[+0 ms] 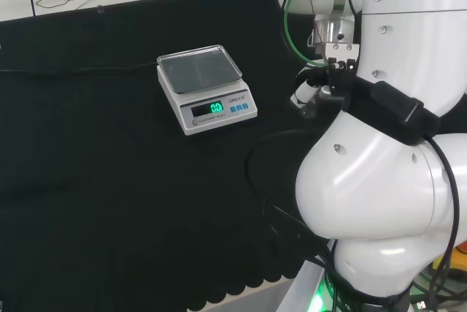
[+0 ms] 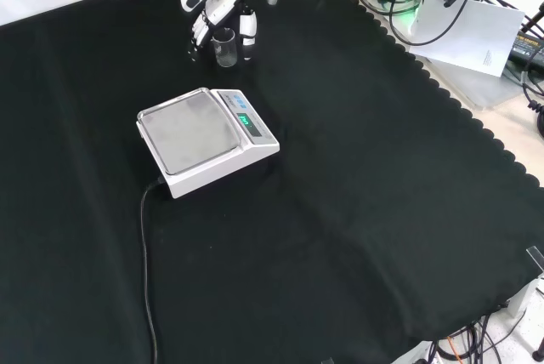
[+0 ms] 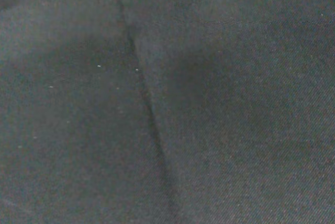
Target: Pick up the beaker.
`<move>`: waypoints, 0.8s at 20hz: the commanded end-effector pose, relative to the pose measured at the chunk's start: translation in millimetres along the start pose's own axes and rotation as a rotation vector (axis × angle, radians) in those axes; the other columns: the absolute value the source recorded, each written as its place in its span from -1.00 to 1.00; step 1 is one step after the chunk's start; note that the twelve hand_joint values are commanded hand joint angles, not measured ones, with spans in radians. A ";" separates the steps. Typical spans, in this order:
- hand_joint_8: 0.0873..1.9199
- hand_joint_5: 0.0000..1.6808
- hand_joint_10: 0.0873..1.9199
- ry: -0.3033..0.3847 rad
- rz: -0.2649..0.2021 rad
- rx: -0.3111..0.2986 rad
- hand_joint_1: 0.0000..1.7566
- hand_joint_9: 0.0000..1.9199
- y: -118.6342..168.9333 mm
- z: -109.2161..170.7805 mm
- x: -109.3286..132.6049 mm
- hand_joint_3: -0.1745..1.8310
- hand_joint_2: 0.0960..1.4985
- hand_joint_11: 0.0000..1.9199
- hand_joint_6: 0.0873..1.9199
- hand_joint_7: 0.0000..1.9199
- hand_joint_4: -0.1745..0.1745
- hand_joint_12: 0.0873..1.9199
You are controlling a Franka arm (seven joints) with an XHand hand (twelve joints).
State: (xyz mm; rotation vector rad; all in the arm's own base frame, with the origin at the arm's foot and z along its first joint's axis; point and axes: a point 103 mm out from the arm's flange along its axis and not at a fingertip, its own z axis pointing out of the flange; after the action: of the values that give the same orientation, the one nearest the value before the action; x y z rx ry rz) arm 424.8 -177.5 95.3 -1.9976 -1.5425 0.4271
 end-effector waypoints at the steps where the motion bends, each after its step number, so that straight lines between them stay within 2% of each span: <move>1: -0.60 -0.34 -0.20 -0.053 0.001 -0.028 0.07 -0.71 3.9 2.1 0.2 -0.97 0.24 -0.58 -0.70 -0.84 -0.10 0.41; 2: -0.50 -0.28 -0.23 -0.065 0.001 -0.039 0.15 -0.62 4.1 2.3 0.3 -0.99 0.31 -0.48 -0.54 -0.82 -0.21 0.35; 4: -0.37 -0.22 -0.28 -0.097 0.005 -0.074 0.34 -0.42 4.3 2.2 0.4 -1.00 0.45 -0.22 -0.31 -0.76 -0.64 0.15; 5: -0.32 -0.21 -0.29 -0.103 0.005 -0.093 0.46 -0.33 4.0 1.8 0.5 -1.00 0.52 -0.19 -0.21 -0.71 -0.81 0.05; 7: -0.19 -0.18 -0.14 -0.122 0.006 -0.124 0.88 -0.26 2.8 -0.1 1.0 -0.90 0.44 -0.21 -0.04 -0.61 -0.96 0.33; 8: -0.11 -0.15 0.02 -0.126 0.006 -0.129 0.95 -0.23 1.9 -1.3 1.2 -0.86 0.43 -0.25 0.01 -0.56 -0.99 0.50; 10: 0.06 -0.34 0.36 -0.136 0.003 -0.131 0.83 -0.33 -1.0 -5.9 1.6 -0.83 0.61 -0.47 0.39 -0.52 -1.00 0.82; 12: 0.15 -0.42 0.49 -0.128 -0.014 -0.125 0.77 -0.35 -6.1 -13.5 2.5 -0.83 0.69 -0.59 0.54 -0.46 -1.00 0.94; 13: 0.18 -0.44 0.51 -0.130 -0.022 -0.120 0.76 -0.35 -9.4 -18.9 3.2 -0.83 0.70 -0.62 0.57 -0.43 -1.00 0.96; 14: 0.30 -0.39 0.51 -0.138 -0.027 -0.116 0.72 -0.30 -12.9 -25.0 4.0 -0.82 0.70 -0.59 0.56 -0.47 -1.00 0.96; 16: 0.36 -0.20 0.38 -0.147 -0.046 -0.104 0.80 -0.13 -21.1 -40.1 6.4 -0.83 0.60 -0.44 0.31 -0.41 -1.00 0.88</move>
State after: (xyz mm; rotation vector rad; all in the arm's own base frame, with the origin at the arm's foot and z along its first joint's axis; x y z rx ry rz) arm 429.7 -178.9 105.8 -2.0967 -1.6892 0.4629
